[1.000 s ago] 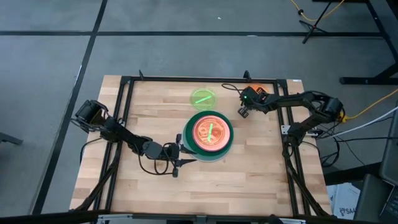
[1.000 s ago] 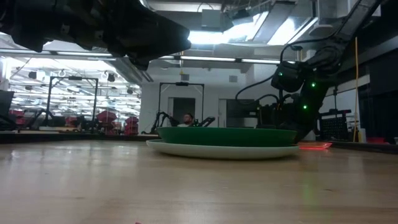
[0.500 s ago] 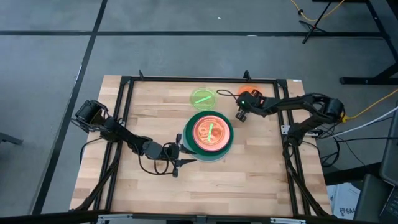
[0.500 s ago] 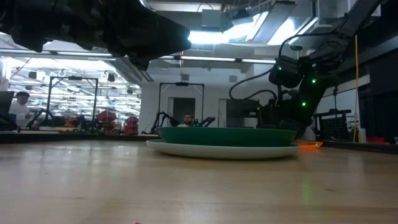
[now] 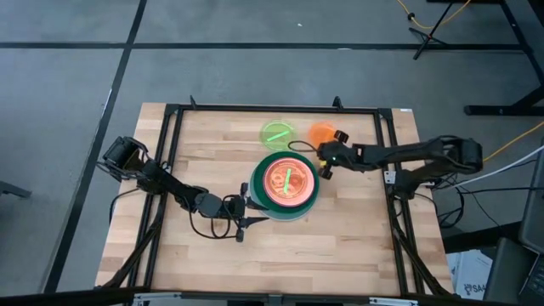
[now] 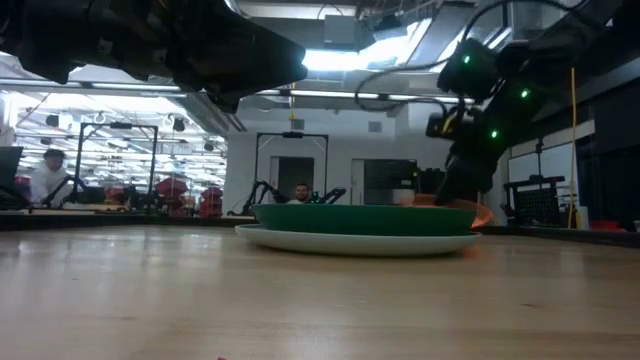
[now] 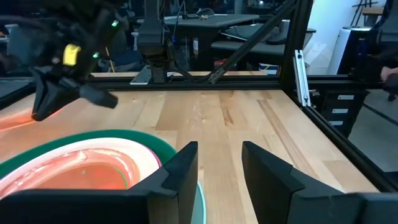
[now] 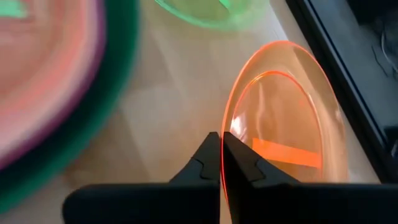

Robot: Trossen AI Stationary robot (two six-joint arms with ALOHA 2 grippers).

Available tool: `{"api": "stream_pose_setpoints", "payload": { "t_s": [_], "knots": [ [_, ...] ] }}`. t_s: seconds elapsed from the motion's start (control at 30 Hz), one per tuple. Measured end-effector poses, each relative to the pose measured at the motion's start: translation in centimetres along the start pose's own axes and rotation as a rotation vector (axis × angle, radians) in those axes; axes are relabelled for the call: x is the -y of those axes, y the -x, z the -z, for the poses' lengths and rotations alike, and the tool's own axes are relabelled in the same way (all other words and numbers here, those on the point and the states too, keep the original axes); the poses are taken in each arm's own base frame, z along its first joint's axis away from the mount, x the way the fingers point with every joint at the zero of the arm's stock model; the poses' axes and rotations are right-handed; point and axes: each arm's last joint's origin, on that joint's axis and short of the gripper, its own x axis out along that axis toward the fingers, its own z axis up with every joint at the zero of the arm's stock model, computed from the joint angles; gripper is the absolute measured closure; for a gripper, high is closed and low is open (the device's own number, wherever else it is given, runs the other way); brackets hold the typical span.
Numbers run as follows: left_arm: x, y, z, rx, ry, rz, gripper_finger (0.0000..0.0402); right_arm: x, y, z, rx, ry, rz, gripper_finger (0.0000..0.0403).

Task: Stack plastic plates
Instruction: Stack the orange plate on top of green plate

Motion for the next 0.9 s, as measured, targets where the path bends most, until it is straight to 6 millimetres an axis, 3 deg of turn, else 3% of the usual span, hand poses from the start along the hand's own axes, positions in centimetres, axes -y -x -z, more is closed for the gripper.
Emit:
{"api": "stream_pose_setpoints", "payload": {
  "t_s": [0.9],
  "knots": [
    [-0.5, -0.2, 0.0, 0.0, 0.004, -0.016, 0.0282, -9.7, 8.2, -1.8, 0.498, 0.393, -0.291, 0.0402]
  ]
}}
